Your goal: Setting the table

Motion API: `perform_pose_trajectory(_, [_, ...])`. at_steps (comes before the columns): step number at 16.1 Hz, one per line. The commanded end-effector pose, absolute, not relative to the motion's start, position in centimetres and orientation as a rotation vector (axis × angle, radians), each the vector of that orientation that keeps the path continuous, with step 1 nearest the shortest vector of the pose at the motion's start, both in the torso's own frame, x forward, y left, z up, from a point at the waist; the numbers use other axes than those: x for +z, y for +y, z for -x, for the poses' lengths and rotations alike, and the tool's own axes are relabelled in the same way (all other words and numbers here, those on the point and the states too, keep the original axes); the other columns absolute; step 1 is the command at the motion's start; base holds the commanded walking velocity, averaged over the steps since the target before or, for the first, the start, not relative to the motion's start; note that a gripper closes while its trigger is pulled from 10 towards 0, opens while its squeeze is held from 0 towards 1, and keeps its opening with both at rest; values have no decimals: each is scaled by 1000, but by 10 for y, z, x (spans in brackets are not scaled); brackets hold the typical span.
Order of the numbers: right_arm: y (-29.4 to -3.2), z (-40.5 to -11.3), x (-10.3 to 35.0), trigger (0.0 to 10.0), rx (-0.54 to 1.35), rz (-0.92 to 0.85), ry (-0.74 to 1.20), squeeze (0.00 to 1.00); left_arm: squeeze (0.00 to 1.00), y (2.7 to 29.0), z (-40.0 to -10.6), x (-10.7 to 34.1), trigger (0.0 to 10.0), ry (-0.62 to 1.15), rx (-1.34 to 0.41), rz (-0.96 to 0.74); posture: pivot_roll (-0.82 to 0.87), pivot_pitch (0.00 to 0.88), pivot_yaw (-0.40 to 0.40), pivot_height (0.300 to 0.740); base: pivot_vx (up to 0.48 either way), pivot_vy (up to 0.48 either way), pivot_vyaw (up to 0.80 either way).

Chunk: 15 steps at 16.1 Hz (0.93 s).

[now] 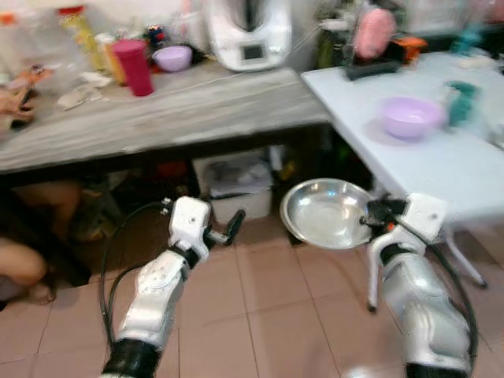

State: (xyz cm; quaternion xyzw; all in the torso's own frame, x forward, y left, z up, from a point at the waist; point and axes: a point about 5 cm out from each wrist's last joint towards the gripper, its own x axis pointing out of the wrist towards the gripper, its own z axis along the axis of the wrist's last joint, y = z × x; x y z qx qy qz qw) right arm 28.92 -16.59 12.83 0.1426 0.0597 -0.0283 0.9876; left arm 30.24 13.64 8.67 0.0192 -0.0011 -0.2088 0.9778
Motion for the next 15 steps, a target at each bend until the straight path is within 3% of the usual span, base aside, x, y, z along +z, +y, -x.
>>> perform_pose_trajectory(1, [-174,-288,135,10000,-75,-268,84,0,0,129,-305,91,10000,-18,-438,-32,-298,0,60,740,480,0,0])
perform_pose_trajectory(12, [-175,-288,137,10000,-75,-253,68,0,0,123,-305,91,10000,-20,-464,-25,-302,0,64,740,480,0,444])
perform_pose_trajectory(15, [-175,-289,137,10000,-83,-259,65,0,0,122,-305,91,10000,-21,-469,-22,-303,0,66,740,460,0,0])
